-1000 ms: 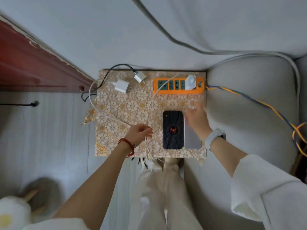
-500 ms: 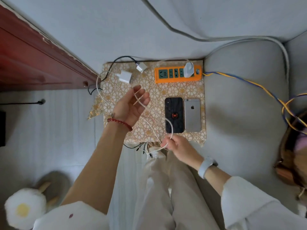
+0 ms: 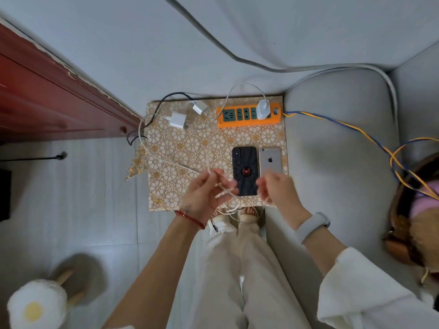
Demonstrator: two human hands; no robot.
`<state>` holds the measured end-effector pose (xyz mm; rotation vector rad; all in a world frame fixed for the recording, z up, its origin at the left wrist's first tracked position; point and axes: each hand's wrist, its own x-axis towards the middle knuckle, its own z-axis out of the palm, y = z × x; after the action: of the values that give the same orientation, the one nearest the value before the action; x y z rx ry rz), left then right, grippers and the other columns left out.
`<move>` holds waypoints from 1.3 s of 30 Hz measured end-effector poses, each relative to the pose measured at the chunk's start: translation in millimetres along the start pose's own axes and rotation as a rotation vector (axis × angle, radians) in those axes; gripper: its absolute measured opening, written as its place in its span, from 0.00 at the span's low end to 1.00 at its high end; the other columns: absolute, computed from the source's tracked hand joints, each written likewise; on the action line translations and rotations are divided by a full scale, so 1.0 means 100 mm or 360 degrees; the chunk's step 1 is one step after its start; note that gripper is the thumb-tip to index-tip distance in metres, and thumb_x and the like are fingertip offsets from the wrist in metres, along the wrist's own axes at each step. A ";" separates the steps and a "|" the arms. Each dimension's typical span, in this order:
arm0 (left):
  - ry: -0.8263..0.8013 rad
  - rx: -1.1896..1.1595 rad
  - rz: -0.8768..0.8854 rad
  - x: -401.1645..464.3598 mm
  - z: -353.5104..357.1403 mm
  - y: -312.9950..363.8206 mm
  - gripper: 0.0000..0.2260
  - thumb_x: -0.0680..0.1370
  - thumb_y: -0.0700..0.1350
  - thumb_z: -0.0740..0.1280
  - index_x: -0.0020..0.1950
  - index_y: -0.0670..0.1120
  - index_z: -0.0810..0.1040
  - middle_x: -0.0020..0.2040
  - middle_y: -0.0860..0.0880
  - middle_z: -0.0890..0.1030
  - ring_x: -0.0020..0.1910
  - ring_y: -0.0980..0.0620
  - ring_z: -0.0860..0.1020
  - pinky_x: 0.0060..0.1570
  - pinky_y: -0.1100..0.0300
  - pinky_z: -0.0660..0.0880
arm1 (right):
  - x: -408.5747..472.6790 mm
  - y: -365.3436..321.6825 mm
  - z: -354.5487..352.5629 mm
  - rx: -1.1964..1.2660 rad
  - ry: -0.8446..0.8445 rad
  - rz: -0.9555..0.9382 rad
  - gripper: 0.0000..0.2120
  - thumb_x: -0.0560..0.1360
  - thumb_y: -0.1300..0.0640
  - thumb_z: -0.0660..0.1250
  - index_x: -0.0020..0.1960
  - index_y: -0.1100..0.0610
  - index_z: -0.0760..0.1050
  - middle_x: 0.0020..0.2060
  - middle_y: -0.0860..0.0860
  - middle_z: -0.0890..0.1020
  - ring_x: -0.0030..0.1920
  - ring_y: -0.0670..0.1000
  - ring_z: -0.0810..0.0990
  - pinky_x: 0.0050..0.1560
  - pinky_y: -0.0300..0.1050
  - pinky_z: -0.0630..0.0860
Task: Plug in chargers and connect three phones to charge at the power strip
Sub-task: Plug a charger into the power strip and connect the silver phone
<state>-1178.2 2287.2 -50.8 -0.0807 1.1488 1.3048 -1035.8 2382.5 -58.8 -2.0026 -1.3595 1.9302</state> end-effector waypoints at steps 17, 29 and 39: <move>0.0694 0.1190 -0.0427 -0.05 -0.57 -0.13 0.09 0.79 0.42 0.56 0.45 0.42 0.75 0.29 0.47 0.69 0.19 0.56 0.67 0.22 0.66 0.68 | 0.27 0.01 -0.10 0.1526 -0.0010 0.0552 0.14 0.76 0.65 0.47 0.37 0.56 0.66 0.20 0.47 0.67 0.16 0.44 0.63 0.20 0.33 0.61; 0.0322 0.2611 -0.0638 0.02 -0.43 -0.63 0.17 0.79 0.48 0.53 0.57 0.37 0.73 0.56 0.38 0.78 0.55 0.41 0.76 0.50 0.54 0.72 | 0.25 0.39 -0.17 -0.0413 0.0205 -0.0157 0.16 0.80 0.54 0.49 0.57 0.62 0.71 0.36 0.56 0.73 0.35 0.56 0.72 0.39 0.53 0.72; 0.0221 0.2203 -0.0085 0.48 0.07 -0.62 0.12 0.78 0.45 0.55 0.55 0.47 0.76 0.52 0.44 0.79 0.53 0.44 0.78 0.53 0.54 0.74 | 0.51 0.50 -0.25 -0.0562 0.0289 -0.0164 0.14 0.80 0.60 0.49 0.53 0.65 0.70 0.50 0.61 0.76 0.51 0.61 0.75 0.49 0.50 0.70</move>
<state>-1133.5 2304.2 -113.1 0.8096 1.9185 0.2418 -995.7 2394.9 -122.1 -2.1339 -1.8143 1.5073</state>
